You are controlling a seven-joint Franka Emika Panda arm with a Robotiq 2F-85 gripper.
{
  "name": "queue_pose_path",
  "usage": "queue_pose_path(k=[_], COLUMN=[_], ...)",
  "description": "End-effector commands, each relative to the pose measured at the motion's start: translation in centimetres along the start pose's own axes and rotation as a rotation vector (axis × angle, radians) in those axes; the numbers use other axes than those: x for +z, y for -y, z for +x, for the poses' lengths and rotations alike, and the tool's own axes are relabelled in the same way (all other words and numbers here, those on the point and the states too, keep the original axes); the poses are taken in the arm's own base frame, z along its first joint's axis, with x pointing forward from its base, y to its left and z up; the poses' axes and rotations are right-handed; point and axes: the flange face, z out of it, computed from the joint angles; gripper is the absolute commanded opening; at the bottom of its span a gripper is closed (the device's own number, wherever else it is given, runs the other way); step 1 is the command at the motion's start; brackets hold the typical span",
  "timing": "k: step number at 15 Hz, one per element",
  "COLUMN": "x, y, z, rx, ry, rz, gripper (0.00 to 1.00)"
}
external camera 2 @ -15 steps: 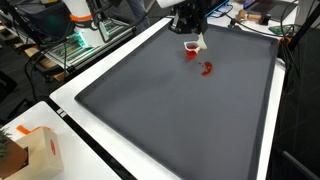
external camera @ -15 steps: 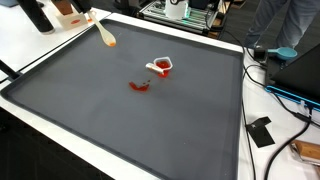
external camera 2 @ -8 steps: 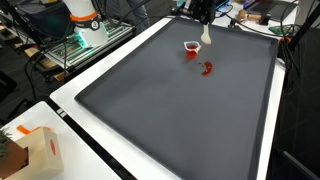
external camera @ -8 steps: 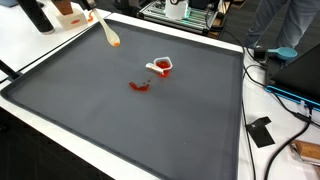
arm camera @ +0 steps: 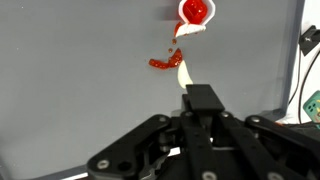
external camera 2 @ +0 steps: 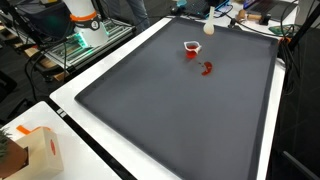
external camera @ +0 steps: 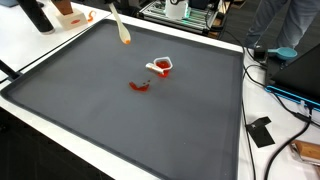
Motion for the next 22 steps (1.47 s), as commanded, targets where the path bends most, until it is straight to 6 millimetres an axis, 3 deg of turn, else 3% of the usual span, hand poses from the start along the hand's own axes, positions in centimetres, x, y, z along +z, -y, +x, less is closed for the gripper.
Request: queue_pose_path(k=[1, 4, 11, 17, 22], x=[0.6, 1.6, 3.7, 7.7, 11.4], y=[4.0, 7.2, 11.8, 17.3, 20.4], z=[-0.8, -1.1, -1.8, -3.3, -4.3], rx=[-0.032, -0.066, -0.107, -0.187, -0.249], ry=[0.002, 0.013, -0.033, -0.105, -0.185], rz=[-0.116, -0.197, -0.363, -0.544, -0.705], gripper=[0.03, 0.03, 0.03, 0.03, 0.03])
